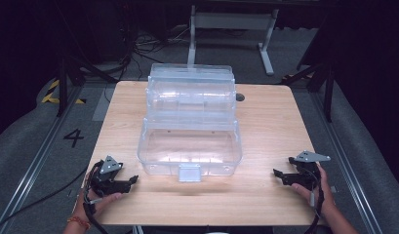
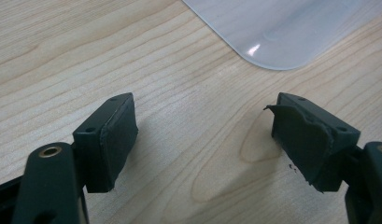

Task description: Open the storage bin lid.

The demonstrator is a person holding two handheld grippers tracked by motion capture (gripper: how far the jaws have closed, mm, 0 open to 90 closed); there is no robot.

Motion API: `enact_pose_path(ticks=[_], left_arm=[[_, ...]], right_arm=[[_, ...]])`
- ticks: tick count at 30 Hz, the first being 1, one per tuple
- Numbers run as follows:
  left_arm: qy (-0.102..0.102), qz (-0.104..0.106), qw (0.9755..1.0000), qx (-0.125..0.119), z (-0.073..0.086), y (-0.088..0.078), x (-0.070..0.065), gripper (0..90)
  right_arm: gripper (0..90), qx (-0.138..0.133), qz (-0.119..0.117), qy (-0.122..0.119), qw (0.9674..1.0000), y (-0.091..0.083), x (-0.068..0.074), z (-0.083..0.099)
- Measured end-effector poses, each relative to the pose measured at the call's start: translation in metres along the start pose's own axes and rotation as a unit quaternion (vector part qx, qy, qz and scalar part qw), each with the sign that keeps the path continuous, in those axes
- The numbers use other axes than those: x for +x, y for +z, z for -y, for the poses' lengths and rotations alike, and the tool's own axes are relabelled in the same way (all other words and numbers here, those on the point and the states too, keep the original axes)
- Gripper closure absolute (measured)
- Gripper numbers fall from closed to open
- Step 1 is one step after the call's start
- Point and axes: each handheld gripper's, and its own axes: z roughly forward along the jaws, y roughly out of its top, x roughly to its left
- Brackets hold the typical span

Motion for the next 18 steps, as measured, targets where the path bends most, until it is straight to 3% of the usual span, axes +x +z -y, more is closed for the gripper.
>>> enact_pose_path(ticks=[18], left_arm=[[0.004, 0.001, 1.0, 0.0, 0.0001, -0.0002, 0.001, 22.7]], right_arm=[[15.5, 0.0, -0.005, -0.005, 1.0, 0.0007, -0.0015, -0.0006]])
